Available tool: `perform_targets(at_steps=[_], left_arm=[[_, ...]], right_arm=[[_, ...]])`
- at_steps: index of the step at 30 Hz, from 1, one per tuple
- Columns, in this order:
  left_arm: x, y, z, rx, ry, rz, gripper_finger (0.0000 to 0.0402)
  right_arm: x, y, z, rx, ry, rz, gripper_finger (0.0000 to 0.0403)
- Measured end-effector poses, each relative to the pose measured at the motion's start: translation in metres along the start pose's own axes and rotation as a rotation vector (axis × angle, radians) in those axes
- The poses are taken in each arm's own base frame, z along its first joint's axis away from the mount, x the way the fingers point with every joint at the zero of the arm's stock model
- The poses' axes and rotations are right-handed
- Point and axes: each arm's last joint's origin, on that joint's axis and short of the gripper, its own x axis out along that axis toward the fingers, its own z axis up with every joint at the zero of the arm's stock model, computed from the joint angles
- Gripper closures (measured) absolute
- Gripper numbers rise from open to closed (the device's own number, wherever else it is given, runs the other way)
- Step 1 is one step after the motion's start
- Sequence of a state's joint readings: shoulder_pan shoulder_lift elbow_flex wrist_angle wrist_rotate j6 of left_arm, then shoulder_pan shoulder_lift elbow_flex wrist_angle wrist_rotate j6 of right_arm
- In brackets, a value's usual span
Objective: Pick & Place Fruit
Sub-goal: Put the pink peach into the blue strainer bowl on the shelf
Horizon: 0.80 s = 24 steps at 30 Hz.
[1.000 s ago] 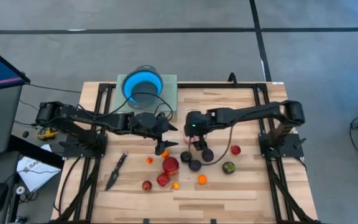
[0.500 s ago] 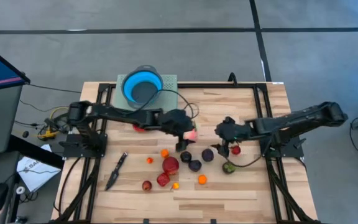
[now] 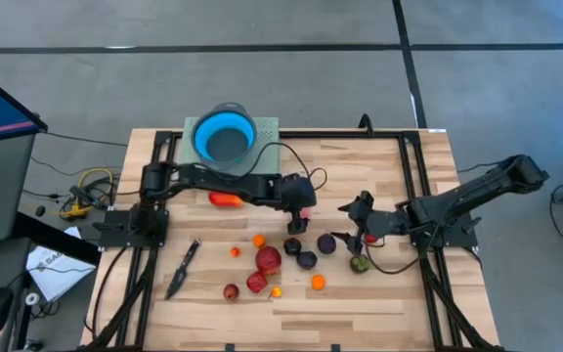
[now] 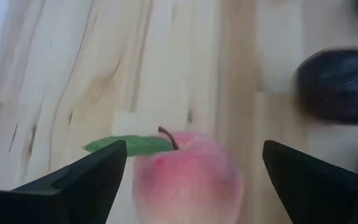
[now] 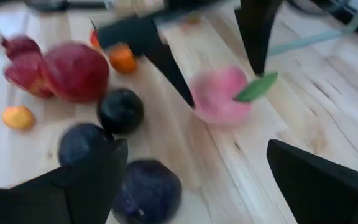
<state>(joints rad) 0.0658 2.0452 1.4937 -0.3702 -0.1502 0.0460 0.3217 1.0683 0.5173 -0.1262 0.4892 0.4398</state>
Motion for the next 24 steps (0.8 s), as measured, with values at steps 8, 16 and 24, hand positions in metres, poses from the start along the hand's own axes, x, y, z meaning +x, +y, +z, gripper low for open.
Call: perform_targets(at_steps=[8,16,24], left_arm=[[0.014,-0.002,-0.007,-0.011,0.039,0.007,0.0027],[0.023,-0.003,-0.013,-0.041,0.064,0.006,0.0027],[0.023,-0.003,-0.010,-0.047,0.034,-0.001,0.0039]], right_arm=[[0.000,0.000,0.001,-0.001,-0.007,-0.005,0.0024],[0.000,0.000,0.001,0.001,-0.010,-0.004,0.0024],[0.000,0.000,0.002,0.006,-0.016,-0.001,0.0024]])
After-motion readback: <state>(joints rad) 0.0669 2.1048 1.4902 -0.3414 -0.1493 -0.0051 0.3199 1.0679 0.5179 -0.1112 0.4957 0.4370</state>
